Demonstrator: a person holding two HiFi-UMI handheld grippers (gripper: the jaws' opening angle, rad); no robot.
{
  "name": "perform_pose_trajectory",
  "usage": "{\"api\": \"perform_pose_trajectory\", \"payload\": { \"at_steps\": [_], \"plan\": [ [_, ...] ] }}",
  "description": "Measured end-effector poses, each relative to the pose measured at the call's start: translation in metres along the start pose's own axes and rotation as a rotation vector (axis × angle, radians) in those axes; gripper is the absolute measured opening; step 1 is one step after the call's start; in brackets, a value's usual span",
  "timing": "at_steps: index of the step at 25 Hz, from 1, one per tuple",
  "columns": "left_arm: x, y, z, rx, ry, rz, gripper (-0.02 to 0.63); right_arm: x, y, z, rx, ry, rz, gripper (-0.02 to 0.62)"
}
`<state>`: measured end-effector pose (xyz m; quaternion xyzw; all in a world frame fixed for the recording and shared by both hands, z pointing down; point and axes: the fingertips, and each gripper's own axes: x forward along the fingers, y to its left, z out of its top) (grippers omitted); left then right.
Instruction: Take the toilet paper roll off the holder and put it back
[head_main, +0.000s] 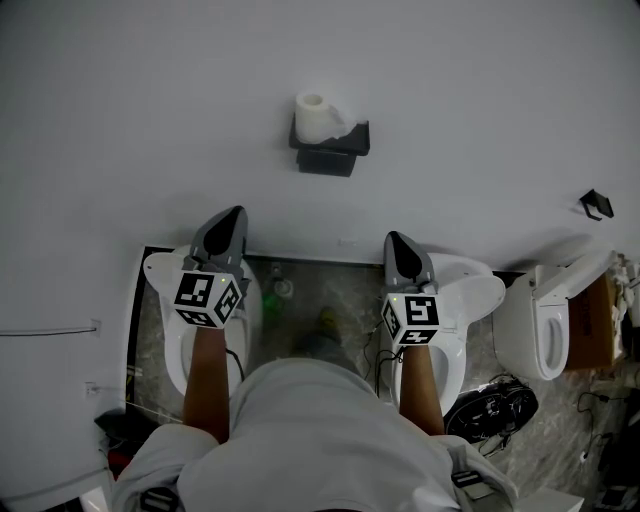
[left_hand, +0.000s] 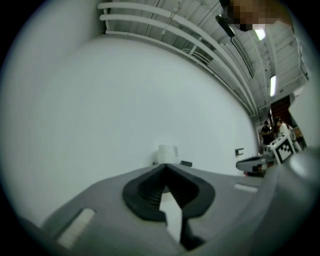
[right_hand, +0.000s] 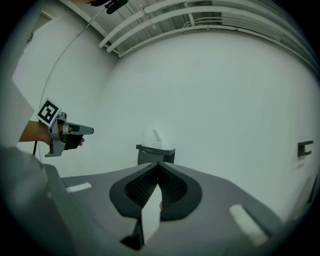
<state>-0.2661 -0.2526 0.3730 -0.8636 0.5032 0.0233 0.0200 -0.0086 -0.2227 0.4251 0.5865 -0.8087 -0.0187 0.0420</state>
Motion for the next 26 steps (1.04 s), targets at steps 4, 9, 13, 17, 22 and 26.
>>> {"api": "perform_pose_trajectory", "payload": {
  "at_steps": [4, 9, 13, 17, 22, 26],
  "plan": [
    [-0.0021, -0.0006, -0.0003, 0.0, 0.0, 0.0, 0.0, -0.0012, 0.0006, -0.0014, 0.01, 0.003, -0.004, 0.0],
    [-0.0035, 0.0005, 0.0008, 0.007, -0.001, 0.004, -0.002, 0.0011, 0.0026, 0.0015, 0.004, 0.001, -0.001, 0.0],
    [-0.0037, 0.0014, 0.0007, 0.003, -0.003, 0.01, -0.002, 0.0023, 0.002, 0.0021, 0.001, 0.001, 0.001, 0.0],
    [-0.0009, 0.0011, 0.0007, 0.0, -0.003, 0.01, -0.002, 0.0037, -0.0003, 0.0024, 0.004, -0.001, 0.0, 0.0],
    [0.0028, -0.0002, -0.002, -0.002, 0.004, 0.005, -0.002, 0.0052, -0.0025, 0.0012, 0.005, 0.001, -0.003, 0.0],
    [0.0062, 0.0008, -0.0025, -0.001, 0.003, 0.003, -0.002, 0.0077, -0.0036, 0.0013, 0.004, -0.001, -0.004, 0.0]
  ]
}}
